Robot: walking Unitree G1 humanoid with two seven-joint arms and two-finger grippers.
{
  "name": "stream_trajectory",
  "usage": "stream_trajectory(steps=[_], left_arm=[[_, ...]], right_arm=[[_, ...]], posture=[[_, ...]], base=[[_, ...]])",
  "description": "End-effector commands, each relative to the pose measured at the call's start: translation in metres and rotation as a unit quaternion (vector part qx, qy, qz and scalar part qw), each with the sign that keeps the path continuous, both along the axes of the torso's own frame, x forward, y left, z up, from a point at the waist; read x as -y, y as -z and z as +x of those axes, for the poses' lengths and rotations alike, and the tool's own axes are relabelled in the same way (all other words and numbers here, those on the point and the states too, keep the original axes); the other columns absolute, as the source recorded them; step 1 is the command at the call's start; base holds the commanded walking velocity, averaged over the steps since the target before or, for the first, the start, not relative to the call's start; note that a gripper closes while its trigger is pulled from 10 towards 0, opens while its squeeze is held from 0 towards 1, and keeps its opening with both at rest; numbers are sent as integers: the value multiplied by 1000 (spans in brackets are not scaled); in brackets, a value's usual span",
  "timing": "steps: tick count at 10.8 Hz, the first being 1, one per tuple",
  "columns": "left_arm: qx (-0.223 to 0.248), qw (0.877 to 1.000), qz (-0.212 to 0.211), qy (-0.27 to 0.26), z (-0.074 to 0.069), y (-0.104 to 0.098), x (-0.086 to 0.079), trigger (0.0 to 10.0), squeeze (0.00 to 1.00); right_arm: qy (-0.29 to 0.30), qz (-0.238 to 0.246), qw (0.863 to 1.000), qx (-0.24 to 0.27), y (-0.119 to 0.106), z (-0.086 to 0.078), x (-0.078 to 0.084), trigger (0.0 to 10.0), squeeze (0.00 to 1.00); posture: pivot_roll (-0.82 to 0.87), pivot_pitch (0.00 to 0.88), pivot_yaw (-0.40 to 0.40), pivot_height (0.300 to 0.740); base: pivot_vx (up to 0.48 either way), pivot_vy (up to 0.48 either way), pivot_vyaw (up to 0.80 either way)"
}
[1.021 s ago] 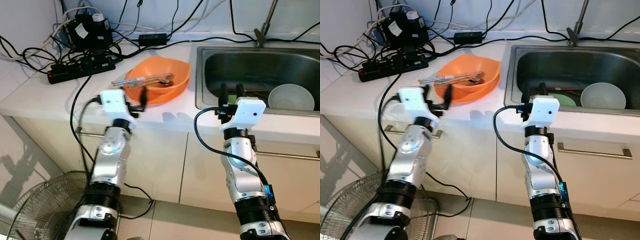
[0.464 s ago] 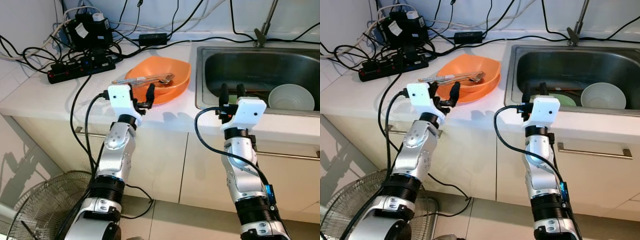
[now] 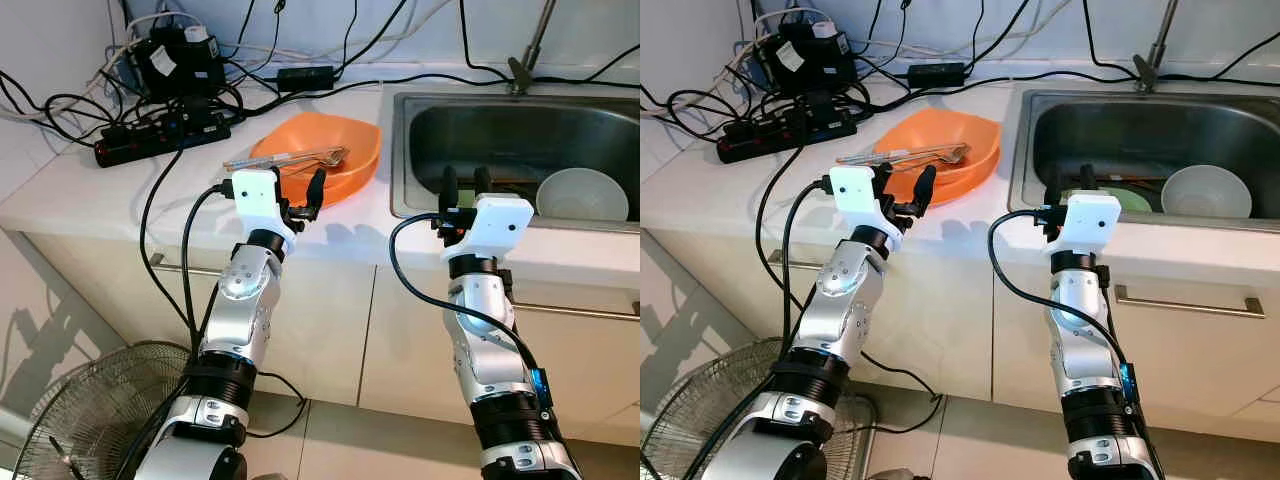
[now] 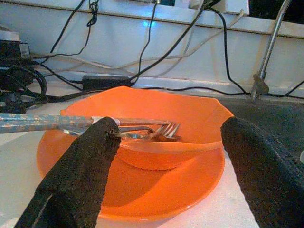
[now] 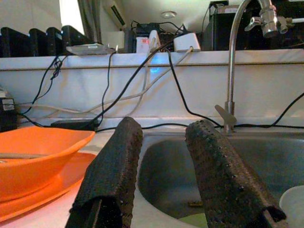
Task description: Kitchen organization
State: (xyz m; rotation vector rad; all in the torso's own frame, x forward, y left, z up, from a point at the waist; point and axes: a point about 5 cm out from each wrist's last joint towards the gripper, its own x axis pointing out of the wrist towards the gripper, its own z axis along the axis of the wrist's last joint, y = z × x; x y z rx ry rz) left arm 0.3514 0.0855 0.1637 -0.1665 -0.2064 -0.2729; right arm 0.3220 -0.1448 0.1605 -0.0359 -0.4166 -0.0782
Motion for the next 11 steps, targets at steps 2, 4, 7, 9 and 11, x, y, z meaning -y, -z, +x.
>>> stream_trajectory(steps=[2, 4, 7, 9, 11], left_arm=[[-1, 1000, 28, -10, 3, -1, 1, 10000, 0], [-5, 1000, 29, -10, 5, 0, 3, 10000, 0], [-3, 1000, 25, -12, 6, -3, 4, 10000, 0], [-2, 1000, 25, -12, 8, -4, 4, 980, 0], [-2, 1000, 26, -10, 8, -3, 5, 0, 0]], right_arm=[[-3, -1, 1000, 7, -6, 2, -4, 10000, 0], [-3, 0, 1000, 7, -6, 2, -5, 10000, 0], [-3, 3, 1000, 8, -6, 2, -5, 10000, 0], [-2, 4, 1000, 8, -6, 3, -6, 10000, 0], [-2, 4, 1000, 7, -6, 3, -6, 10000, 0]], posture=[[58, 0, 65, 740], [60, 0, 64, 740], [60, 0, 69, 740], [59, 0, 70, 740], [60, 0, 70, 740]], base=[[0, 0, 0], [0, 0, 0], [0, 0, 0], [0, 0, 0], [0, 0, 0]])
